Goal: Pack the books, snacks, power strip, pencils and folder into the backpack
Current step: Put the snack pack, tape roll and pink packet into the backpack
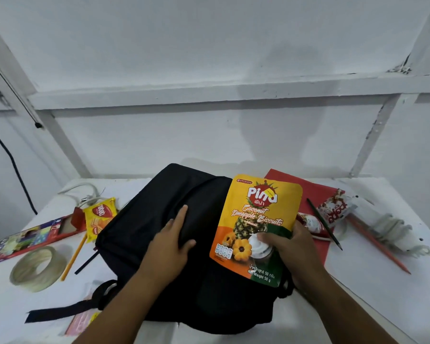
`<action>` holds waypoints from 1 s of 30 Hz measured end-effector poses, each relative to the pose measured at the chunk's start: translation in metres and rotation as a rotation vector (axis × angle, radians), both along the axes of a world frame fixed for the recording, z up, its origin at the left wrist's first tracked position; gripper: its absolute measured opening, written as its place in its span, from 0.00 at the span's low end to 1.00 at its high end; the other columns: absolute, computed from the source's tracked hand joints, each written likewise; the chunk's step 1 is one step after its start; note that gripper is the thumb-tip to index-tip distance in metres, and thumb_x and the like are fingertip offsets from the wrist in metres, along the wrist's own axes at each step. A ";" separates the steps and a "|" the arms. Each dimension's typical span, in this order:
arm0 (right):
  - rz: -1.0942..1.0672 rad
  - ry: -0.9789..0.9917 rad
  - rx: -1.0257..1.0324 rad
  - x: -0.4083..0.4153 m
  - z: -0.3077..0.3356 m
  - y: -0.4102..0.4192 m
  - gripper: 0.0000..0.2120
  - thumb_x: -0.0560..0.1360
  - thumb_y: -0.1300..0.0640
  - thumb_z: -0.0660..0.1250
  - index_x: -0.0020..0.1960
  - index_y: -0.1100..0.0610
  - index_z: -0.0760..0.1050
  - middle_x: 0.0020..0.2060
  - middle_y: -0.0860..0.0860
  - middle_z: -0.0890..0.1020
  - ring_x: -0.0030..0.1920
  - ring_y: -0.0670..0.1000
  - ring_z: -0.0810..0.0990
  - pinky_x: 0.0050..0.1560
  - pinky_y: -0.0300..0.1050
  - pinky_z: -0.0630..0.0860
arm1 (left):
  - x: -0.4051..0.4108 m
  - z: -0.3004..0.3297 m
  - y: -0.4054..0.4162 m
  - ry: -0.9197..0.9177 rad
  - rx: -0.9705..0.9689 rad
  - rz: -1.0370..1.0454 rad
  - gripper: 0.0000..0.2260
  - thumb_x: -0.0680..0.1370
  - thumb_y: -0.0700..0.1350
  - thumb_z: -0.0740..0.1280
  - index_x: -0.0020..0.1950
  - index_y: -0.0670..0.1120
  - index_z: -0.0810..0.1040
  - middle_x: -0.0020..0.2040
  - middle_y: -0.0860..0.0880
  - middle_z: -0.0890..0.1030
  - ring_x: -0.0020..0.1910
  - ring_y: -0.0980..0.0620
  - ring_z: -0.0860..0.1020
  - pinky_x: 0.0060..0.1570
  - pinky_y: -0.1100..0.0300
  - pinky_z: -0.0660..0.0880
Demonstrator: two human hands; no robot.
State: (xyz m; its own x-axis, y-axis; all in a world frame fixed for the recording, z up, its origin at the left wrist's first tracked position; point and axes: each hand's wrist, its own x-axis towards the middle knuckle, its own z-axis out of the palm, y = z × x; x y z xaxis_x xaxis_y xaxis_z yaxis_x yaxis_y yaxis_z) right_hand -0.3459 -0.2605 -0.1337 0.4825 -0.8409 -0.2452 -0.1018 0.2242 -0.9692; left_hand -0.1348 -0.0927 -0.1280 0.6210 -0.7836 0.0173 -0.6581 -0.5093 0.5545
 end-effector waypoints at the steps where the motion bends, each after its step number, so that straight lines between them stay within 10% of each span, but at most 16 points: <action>1: 0.018 0.010 -0.004 0.001 0.002 -0.001 0.24 0.65 0.59 0.80 0.57 0.49 0.77 0.48 0.49 0.86 0.46 0.53 0.86 0.50 0.59 0.83 | 0.007 0.010 0.001 0.039 -0.063 0.023 0.36 0.79 0.48 0.70 0.79 0.63 0.53 0.65 0.48 0.77 0.63 0.51 0.78 0.59 0.62 0.72; 6: 0.056 0.003 -0.040 0.018 0.021 0.011 0.28 0.63 0.62 0.82 0.57 0.45 0.76 0.48 0.48 0.86 0.46 0.52 0.86 0.49 0.56 0.83 | 0.034 0.057 0.001 0.153 -0.178 0.119 0.25 0.79 0.45 0.70 0.74 0.59 0.71 0.69 0.55 0.76 0.66 0.59 0.73 0.64 0.66 0.66; 15: -0.246 -0.343 0.358 0.101 0.008 0.069 0.20 0.72 0.61 0.77 0.62 0.52 0.78 0.54 0.50 0.85 0.52 0.53 0.85 0.54 0.56 0.82 | 0.031 0.082 -0.006 0.110 -0.199 0.057 0.24 0.79 0.45 0.70 0.74 0.57 0.71 0.69 0.57 0.75 0.61 0.64 0.70 0.59 0.71 0.64; 21: -0.371 -0.404 0.794 0.135 0.023 0.081 0.09 0.78 0.60 0.69 0.57 0.61 0.79 0.47 0.58 0.84 0.43 0.56 0.84 0.37 0.47 0.79 | 0.035 0.087 -0.004 0.085 -0.202 0.033 0.25 0.78 0.45 0.70 0.74 0.57 0.71 0.67 0.59 0.76 0.59 0.66 0.71 0.47 0.86 0.61; 27: -0.301 -0.219 0.698 0.149 0.024 0.092 0.17 0.77 0.48 0.71 0.60 0.57 0.77 0.58 0.54 0.80 0.58 0.56 0.78 0.58 0.53 0.79 | 0.037 0.083 -0.005 0.112 -0.214 0.003 0.26 0.78 0.45 0.71 0.74 0.57 0.71 0.67 0.61 0.76 0.60 0.66 0.72 0.48 0.87 0.61; 30: -0.195 -0.199 0.742 0.133 0.022 0.085 0.12 0.74 0.47 0.73 0.50 0.53 0.77 0.53 0.54 0.80 0.52 0.54 0.78 0.49 0.48 0.76 | 0.042 0.080 -0.003 0.162 -0.221 0.002 0.25 0.78 0.45 0.71 0.74 0.57 0.71 0.65 0.60 0.76 0.59 0.66 0.72 0.48 0.84 0.63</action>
State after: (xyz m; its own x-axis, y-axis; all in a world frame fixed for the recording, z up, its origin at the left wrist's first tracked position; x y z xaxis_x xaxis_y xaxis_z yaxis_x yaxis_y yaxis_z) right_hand -0.2126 -0.1760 -0.1115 0.4366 -0.5651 -0.7000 0.1651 0.8152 -0.5551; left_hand -0.0931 -0.0955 -0.0477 0.6315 -0.7704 0.0880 -0.5504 -0.3654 0.7507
